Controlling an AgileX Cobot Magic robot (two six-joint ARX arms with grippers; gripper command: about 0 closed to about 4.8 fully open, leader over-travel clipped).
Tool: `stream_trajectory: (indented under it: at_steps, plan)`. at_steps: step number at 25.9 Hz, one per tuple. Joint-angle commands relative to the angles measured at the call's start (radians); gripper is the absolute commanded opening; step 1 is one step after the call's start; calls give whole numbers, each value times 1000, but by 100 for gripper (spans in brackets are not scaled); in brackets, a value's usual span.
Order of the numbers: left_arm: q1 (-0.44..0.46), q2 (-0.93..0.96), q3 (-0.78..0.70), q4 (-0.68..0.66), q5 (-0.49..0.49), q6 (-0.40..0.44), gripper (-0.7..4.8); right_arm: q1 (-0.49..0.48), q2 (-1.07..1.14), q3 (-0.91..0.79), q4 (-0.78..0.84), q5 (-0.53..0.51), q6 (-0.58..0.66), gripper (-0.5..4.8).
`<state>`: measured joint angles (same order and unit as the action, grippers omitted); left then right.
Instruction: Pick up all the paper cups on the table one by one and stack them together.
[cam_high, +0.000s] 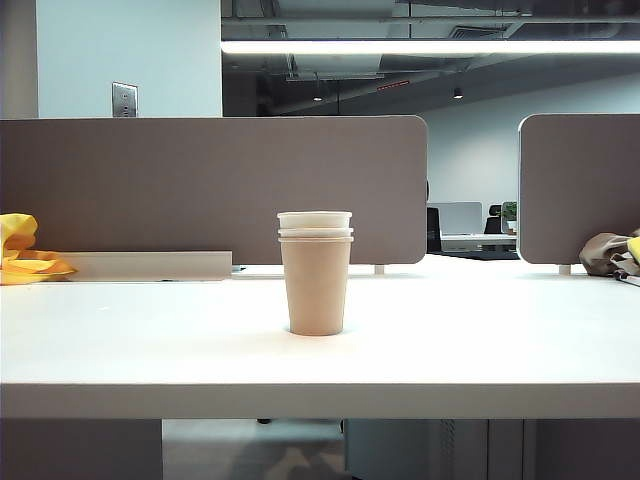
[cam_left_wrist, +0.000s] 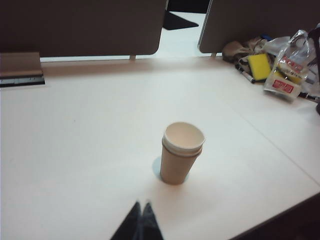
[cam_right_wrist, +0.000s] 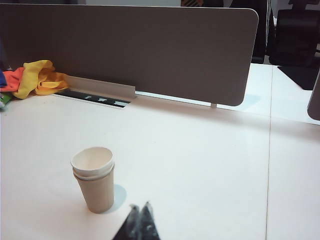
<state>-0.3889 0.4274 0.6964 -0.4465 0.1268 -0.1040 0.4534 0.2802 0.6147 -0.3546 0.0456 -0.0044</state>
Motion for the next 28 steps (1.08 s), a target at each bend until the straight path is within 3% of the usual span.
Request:
stream_trajectory:
  at_steps: [1, 9, 20, 28]
  plan:
    - [1, -30, -51, 18, -3, 19, -5, 0, -1, -32, 16, -1, 5, -8]
    - [1, -106, -229, 45, 1, -16, -5, 6, -72, -208, 110, -3, 89, -9]
    - [1, -132, -359, 92, 5, -62, -5, 6, -86, -340, 144, -53, 170, -8]
    - [1, -131, -421, 149, -9, -66, -5, 5, -85, -446, 203, -204, 244, -8]
